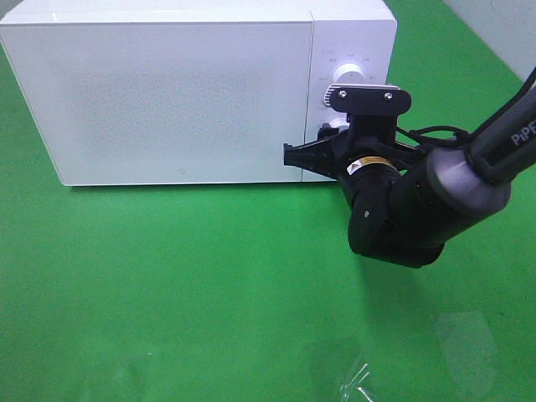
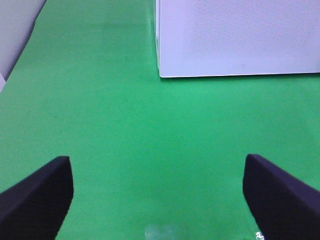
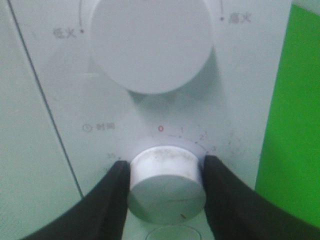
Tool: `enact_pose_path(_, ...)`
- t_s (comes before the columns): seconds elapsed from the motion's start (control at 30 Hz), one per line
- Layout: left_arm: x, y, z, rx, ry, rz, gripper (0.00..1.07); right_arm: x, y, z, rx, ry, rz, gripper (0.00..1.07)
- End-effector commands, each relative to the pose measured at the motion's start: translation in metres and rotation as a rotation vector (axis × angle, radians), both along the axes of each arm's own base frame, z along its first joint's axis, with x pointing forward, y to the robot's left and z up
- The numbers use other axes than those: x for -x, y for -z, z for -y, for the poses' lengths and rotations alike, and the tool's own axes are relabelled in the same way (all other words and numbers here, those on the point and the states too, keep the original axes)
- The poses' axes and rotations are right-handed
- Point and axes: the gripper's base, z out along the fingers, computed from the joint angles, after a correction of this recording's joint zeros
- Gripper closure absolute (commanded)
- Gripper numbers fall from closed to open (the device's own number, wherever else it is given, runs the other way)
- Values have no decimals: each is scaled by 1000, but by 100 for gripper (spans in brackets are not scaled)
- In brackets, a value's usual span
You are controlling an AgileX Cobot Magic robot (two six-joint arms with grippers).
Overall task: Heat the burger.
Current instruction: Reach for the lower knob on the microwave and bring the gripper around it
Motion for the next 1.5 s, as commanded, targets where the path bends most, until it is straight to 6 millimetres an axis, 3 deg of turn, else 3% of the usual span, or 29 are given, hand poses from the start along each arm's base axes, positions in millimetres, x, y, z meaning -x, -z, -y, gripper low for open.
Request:
enact_pose_path(0.03,3,0,1,4,-1,34,22,-6,-12,-5,-69,-39,80,107)
enact_pose_path(0.33,3,0,1,4,-1,34,22,-5,-11,-13,-528,-27,22,107)
enact_pose_path(0.47,3,0,1,4,-1,34,22,-4,-12,-17,-811,-19,-20,107)
enact_pose_path(0.9,3,0,1,4,-1,34,22,-2,-18,-27,-1344,-28,-126,107)
enact_pose_path(1.07,3,0,1,4,-1,34,22,-2,-22,-29,-1450,-55,-126,107)
enact_pose_path(1.5,3,0,1,4,-1,34,22,-1,-22,-29,-1452,-58,-130,107)
